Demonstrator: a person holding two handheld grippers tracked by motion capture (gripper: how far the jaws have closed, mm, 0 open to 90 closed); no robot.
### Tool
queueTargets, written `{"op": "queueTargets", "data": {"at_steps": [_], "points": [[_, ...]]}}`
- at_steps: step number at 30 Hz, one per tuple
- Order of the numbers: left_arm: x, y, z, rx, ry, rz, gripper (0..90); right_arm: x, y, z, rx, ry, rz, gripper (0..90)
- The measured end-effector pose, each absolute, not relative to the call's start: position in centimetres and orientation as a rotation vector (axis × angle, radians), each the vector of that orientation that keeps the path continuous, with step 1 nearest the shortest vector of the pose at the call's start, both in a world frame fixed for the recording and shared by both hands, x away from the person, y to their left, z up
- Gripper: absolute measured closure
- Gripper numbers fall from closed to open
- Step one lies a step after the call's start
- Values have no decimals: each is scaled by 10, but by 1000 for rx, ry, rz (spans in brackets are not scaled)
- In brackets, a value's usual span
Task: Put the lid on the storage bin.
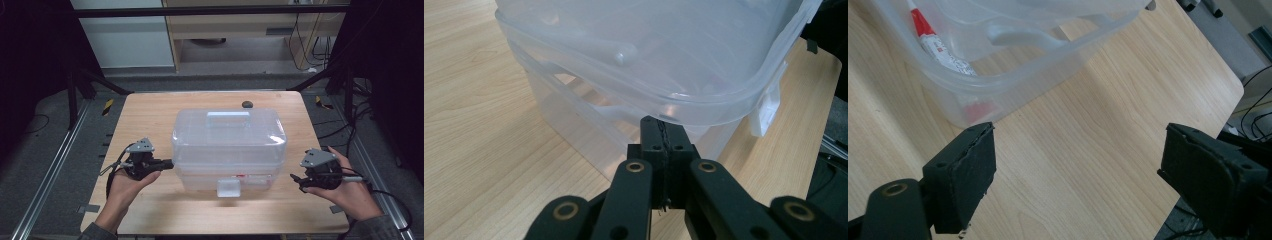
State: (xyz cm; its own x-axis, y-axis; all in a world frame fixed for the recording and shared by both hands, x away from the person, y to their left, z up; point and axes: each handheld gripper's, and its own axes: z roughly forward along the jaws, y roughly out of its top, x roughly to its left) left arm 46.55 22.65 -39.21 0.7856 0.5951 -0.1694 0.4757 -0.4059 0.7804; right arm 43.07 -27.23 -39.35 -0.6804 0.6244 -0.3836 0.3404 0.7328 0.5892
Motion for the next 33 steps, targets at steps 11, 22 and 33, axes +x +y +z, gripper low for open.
{"op": "queueTargets", "data": {"at_steps": [11, 22, 33], "points": [[472, 246, -399, 2127, 860, 263, 896, 443, -285, -405, 838, 2322, 596, 144], [515, 277, -426, 2197, 1031, 323, 896, 474, -296, -432, 1007, 2298, 558, 160], [547, 286, -449, 2220, 1136, 341, 896, 520, -303, -458, 1138, 2279, 559, 161]]}}
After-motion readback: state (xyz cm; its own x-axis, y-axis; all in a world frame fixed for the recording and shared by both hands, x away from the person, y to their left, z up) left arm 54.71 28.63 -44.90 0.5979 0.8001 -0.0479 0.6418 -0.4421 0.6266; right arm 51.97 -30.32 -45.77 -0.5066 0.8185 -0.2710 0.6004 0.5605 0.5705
